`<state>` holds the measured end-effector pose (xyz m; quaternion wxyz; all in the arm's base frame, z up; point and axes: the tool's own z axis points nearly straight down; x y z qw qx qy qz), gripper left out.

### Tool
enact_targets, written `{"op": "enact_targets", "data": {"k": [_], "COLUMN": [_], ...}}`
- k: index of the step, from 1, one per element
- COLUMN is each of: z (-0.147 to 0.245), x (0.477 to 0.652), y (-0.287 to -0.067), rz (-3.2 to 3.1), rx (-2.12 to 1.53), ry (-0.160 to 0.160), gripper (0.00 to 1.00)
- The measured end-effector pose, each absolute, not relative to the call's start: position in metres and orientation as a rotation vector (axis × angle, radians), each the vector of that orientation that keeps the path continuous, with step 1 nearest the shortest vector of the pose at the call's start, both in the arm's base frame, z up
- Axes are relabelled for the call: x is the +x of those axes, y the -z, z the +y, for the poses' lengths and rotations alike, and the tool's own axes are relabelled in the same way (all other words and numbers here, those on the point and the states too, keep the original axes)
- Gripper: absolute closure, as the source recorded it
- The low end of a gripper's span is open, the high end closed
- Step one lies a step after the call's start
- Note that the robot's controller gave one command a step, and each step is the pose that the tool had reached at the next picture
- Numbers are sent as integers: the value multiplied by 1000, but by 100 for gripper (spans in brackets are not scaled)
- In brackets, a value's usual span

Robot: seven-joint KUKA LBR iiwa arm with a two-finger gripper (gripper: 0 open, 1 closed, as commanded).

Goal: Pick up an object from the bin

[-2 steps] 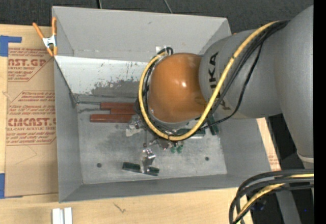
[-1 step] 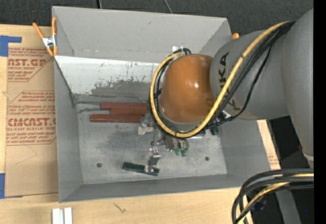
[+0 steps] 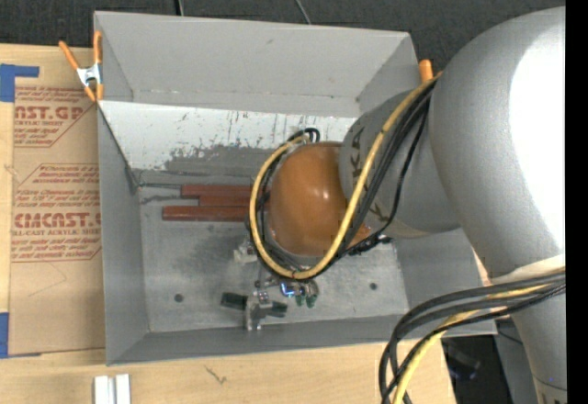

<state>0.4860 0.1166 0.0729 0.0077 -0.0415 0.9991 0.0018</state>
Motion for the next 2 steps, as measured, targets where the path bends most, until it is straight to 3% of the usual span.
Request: {"op": "enact_targets", "data": {"k": [1,2], "z": [123,123], "x": [487,487], "y": [-77,-77], "rz": [3112,3112], "rx": [-215,-215], "ry": [-6,-6], "gripper": [100,100]}}
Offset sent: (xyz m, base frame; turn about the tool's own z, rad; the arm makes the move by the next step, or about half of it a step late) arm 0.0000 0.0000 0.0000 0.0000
